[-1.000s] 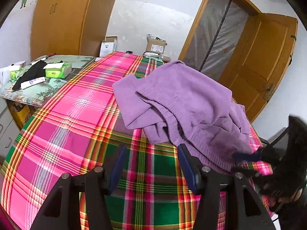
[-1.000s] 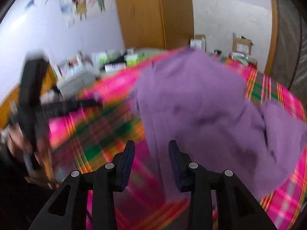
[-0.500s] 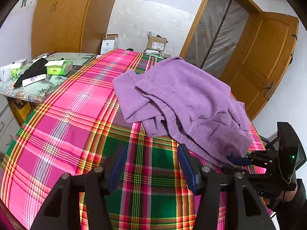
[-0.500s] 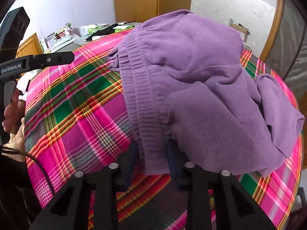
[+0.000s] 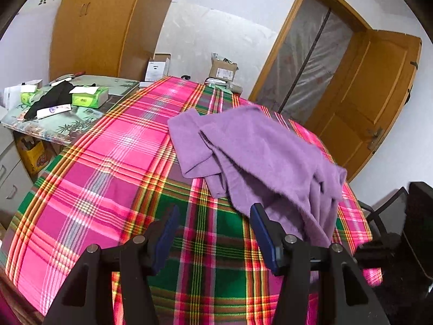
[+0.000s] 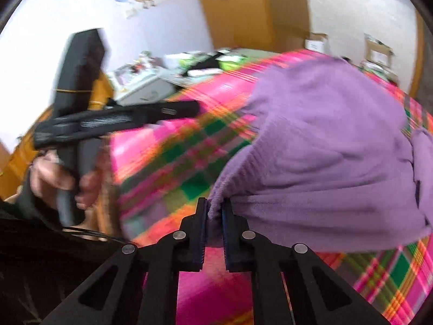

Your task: Fold clothes

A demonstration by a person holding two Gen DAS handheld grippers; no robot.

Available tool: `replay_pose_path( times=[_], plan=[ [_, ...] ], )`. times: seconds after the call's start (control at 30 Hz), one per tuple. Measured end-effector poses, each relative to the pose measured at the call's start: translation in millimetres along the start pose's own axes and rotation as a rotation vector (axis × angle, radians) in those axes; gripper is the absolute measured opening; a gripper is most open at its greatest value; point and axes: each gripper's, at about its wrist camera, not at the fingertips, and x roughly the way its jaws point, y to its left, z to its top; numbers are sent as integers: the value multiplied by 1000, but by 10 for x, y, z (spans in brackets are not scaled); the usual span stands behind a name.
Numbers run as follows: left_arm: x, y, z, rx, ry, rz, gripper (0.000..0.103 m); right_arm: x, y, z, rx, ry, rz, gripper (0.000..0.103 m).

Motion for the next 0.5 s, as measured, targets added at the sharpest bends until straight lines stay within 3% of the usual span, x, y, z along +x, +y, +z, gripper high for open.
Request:
replay_pose_path(
  times=[0.17,0.27,0.33,0.4,0.5],
  plan=[
    [-134,116,-15,-46,-7,-17,56,91,436,64,-72,23,113,13],
    [-184,166,-63,-65,-2,-16,56,316,427,-2,-62,100,89,16],
    [-223,170,-123,-64,1,-19,56,269,341,-15,-35,83,89,17],
    [-224,160,-172,-65,12,-36,56,125,249,12,-22,35,70,28],
    [-172,98,-280,-67,49,-78,56,-143,66,72,2,-56,-3,33]
  ],
)
